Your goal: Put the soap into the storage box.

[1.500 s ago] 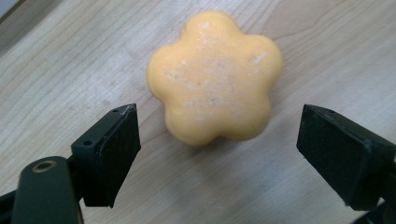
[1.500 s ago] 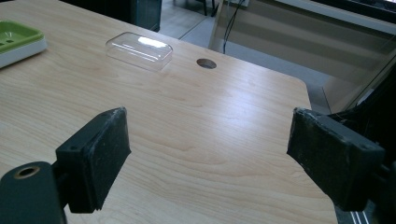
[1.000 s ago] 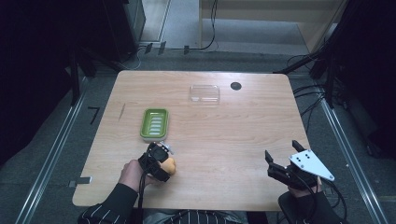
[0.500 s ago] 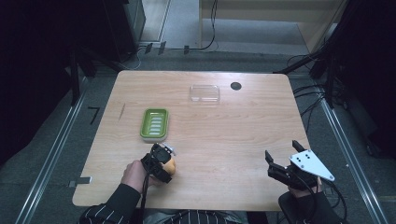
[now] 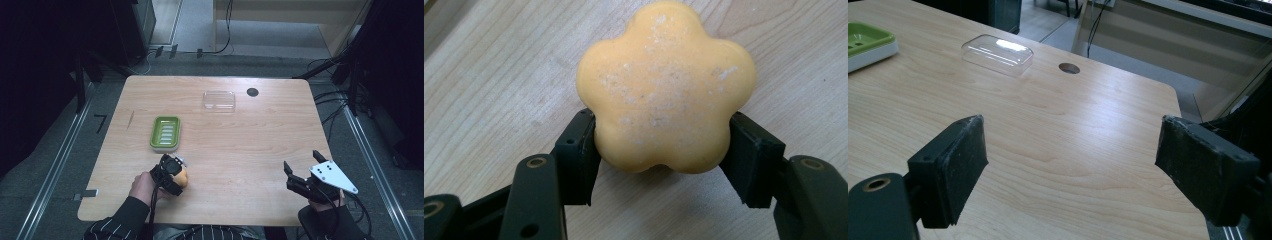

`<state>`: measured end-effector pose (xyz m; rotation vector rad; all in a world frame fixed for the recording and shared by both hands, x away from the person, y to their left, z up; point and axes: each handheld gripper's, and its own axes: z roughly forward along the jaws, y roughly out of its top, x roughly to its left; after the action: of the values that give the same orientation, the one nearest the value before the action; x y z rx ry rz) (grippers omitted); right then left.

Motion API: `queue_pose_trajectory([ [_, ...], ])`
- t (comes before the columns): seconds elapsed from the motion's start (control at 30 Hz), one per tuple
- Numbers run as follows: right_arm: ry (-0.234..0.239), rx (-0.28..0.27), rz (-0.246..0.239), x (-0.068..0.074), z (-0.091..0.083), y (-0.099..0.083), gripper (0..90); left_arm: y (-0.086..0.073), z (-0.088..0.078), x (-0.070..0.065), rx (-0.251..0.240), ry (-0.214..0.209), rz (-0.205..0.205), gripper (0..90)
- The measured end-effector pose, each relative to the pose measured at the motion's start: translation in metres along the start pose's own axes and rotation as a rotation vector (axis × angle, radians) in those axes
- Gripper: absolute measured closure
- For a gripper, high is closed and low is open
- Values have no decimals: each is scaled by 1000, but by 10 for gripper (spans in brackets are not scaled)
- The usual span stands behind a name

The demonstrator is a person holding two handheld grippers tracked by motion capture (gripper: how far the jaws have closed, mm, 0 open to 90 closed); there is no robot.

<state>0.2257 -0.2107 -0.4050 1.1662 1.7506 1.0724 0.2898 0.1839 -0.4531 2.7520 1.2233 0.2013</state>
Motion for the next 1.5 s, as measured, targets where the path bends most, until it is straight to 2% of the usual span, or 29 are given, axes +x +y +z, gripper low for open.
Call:
queue_pose_trajectory([
  [0.23,1,-2,3,0,0,0,133,-1,0,0,-9,-4,0,400],
  [0.43,1,-3,3,-1,0,0,133,-3,-4,3,-26,-26,-2,400],
  [0.6,2,-3,5,0,0,0,133,-5,-8,6,-39,-19,-12,400],
  [0.93,3,-1,4,0,0,0,133,-10,-12,16,-22,-10,-15,400],
  [1.13,3,-1,4,0,0,0,133,-11,-14,21,-28,-7,-33,399],
  [1.27,4,-1,4,0,1,0,134,-10,-16,25,-22,8,-34,399],
  [1.5,5,-3,6,0,0,0,134,-7,-19,28,-28,8,-31,399],
])
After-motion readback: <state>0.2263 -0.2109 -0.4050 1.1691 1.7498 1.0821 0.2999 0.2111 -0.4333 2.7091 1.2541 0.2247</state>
